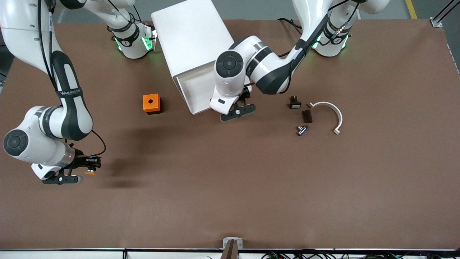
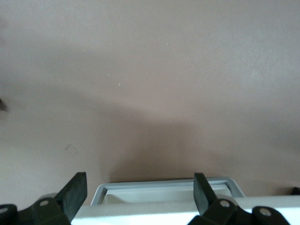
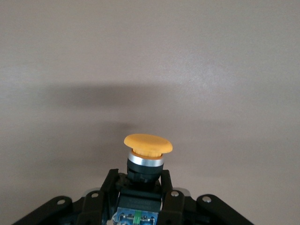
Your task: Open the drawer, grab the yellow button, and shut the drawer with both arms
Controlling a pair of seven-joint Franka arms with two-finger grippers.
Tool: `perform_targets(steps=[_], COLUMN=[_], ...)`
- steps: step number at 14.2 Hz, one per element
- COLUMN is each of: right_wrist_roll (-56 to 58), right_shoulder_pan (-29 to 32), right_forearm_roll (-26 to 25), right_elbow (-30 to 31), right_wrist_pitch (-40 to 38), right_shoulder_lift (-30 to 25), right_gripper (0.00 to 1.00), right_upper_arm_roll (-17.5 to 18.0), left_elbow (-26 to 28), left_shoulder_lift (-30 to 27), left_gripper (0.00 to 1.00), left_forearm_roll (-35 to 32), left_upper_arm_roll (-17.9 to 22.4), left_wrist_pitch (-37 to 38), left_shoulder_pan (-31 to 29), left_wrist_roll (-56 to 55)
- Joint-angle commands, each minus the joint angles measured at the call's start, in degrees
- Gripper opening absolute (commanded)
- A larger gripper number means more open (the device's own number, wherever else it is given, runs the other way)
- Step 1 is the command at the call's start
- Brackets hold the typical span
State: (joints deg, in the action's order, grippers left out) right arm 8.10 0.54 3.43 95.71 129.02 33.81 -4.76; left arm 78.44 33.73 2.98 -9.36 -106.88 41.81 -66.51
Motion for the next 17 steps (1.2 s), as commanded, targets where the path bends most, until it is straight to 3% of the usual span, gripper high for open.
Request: perform_targets(steps=[1, 4, 12, 13, 14, 15, 17], right_wrist_roll=[1.04, 0.95, 0.42, 0.51, 0.6, 0.86, 0.78], right_shoulder_pan=[0.86, 0.95, 1.83, 1.83, 1.74, 1.65, 1.3], right_forearm_roll=[-0.53, -0.53, -0.45, -0.62, -0.71, -0.71, -0.88], right_elbow=[-0.87, -0.78, -0.7, -0.78, -0.87, -0.87, -0.87], right_wrist_pitch=[2.63, 5.88, 13.53, 13.36, 13.27, 13.01, 12.66], right_shoulder_lift=[2.74, 4.5, 9.08, 9.08, 8.91, 8.64, 8.12], right_gripper=[0.01, 0.01, 0.03, 0.29, 0.85, 1.0, 1.0], right_upper_arm_roll=[1.16, 1.16, 1.16, 1.07, 0.98, 0.98, 0.72], left_elbow=[1.37, 1.37, 4.18, 4.44, 4.62, 4.71, 4.71], left_shoulder_lift=[-1.12, -1.12, -1.12, -1.12, -1.12, -1.12, -1.21], left_gripper=[1.0, 1.0, 1.0, 1.0, 1.0, 1.0, 1.0], left_forearm_roll=[3.24, 10.53, 18.72, 18.99, 19.6, 20.65, 23.02], left_upper_arm_roll=[0.13, 0.13, 0.13, 0.13, 0.13, 0.13, 0.13], left_wrist_pitch=[-0.43, -0.43, -0.52, -0.52, -0.52, -0.52, -0.52], left_shoulder_pan=[1.78, 3.01, 6.7, 7.14, 7.32, 7.32, 7.32], left_wrist_roll=[0.16, 0.16, -0.02, -0.02, -0.02, -0.02, -0.02])
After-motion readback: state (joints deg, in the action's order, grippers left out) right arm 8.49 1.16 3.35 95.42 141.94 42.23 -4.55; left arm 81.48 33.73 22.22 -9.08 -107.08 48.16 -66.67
